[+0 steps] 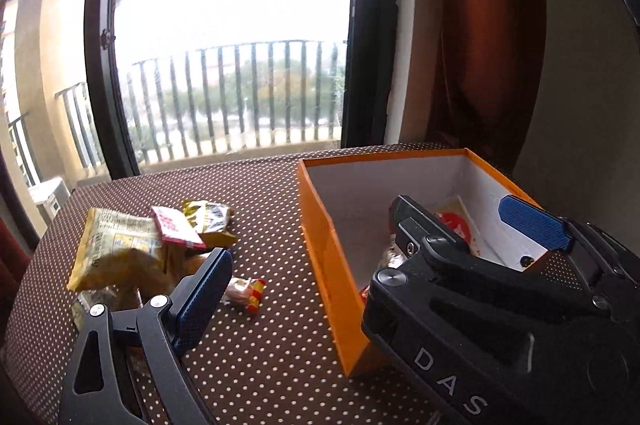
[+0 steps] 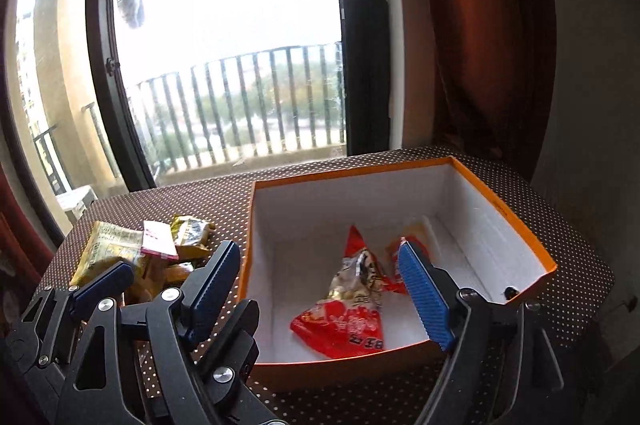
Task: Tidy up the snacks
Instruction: 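Withdraw both grippers from the shoebox back toward the snack pile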
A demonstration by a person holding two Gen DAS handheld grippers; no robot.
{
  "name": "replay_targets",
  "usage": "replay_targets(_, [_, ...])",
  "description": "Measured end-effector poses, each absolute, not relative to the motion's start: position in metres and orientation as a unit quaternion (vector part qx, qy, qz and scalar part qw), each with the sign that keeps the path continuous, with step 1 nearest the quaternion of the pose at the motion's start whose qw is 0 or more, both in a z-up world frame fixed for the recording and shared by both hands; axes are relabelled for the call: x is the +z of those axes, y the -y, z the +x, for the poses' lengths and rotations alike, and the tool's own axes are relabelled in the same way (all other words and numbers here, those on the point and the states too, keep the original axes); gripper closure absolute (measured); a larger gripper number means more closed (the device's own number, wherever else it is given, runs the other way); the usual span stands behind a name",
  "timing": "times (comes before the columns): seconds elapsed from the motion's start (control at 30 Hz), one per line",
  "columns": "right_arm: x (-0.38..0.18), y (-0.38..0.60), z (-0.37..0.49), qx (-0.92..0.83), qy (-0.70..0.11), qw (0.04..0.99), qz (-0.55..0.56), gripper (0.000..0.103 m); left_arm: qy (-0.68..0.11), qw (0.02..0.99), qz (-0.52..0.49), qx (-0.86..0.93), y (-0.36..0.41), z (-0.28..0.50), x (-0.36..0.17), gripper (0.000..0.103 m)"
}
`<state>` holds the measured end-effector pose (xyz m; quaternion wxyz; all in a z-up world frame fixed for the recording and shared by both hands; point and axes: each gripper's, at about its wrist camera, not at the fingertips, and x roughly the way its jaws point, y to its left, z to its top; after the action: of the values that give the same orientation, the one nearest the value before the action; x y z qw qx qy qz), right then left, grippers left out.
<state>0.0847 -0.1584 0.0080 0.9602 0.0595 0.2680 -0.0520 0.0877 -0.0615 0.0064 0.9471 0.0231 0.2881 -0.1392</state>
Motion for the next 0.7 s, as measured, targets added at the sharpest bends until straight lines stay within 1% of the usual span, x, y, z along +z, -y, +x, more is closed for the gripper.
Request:
replay_targets(0.17, [-0.004,0.132,0.085,-0.03,-0.263,0.963,0.054,0.019,-0.289,0.948,0.007,-0.132,0.035,0.085,-0.008,0.015])
replay_targets(0.4, [-0.021,0.098,0.089,0.005,-0.264,0.962,0.064,0.019,-0.302,0.948,0.003,-0.097,0.001,0.084,-0.023,0.015])
replay_targets(0.57, [-0.026,0.07,0.085,0.023,-0.24,0.969,0.058,0.019,-0.305,0.949,0.009,-0.085,-0.022,0.077,-0.028,0.015])
replay_targets(0.7, [-0.035,0.046,0.09,0.044,-0.249,0.966,0.05,0.019,-0.308,0.948,0.01,-0.074,-0.042,0.075,-0.036,0.015])
